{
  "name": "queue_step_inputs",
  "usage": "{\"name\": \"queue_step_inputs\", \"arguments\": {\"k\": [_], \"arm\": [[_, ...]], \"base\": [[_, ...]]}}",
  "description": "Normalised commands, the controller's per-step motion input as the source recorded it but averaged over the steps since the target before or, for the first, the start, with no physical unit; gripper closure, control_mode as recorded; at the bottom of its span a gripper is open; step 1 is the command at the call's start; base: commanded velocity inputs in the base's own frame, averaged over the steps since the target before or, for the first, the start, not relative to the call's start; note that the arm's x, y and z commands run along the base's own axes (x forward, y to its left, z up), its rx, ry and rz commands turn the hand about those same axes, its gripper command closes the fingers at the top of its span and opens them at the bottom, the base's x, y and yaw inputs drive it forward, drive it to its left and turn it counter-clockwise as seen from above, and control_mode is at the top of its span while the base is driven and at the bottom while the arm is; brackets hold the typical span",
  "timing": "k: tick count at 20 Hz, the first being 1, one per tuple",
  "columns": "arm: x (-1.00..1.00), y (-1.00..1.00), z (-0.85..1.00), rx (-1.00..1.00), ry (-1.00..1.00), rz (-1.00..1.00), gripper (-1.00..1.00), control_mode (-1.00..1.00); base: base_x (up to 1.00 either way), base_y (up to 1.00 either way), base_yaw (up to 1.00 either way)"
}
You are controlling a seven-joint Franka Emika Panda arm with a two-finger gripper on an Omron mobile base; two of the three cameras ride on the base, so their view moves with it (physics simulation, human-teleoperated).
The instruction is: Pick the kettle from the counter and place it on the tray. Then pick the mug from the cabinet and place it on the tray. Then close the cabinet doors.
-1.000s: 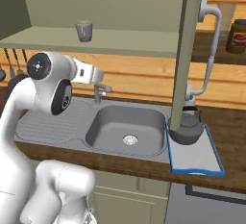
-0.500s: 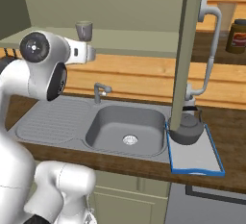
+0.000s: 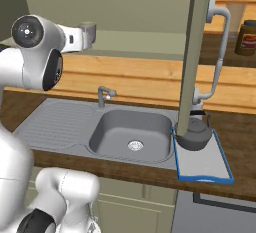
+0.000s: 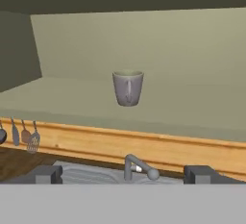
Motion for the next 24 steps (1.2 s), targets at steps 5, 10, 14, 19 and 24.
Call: {"name": "queue_step_inputs", "arguments": {"k": [5, 10, 14, 19, 24], "arm": [[0.11, 0.21, 0.00, 0.14, 0.01, 0.00, -1.00, -1.00], [0.15, 0.12, -0.10, 0.00, 0.05, 0.05, -1.00, -1.00], [0.22, 0.13, -0.24, 0.00, 0.02, 0.02, -1.00, -1.00], [0.39, 0.01, -0.11, -0.02, 0.00, 0.06, -1.00, -1.00], [0.43, -0.01, -0.02, -0.01, 0.00, 0.05, -1.00, -1.00]], "base": [[0.00, 0.00, 0.00], [0.00, 0.00, 0.00], [0.00, 0.00, 0.00], [0.00, 0.00, 0.00], [0.00, 0.00, 0.00]]}}
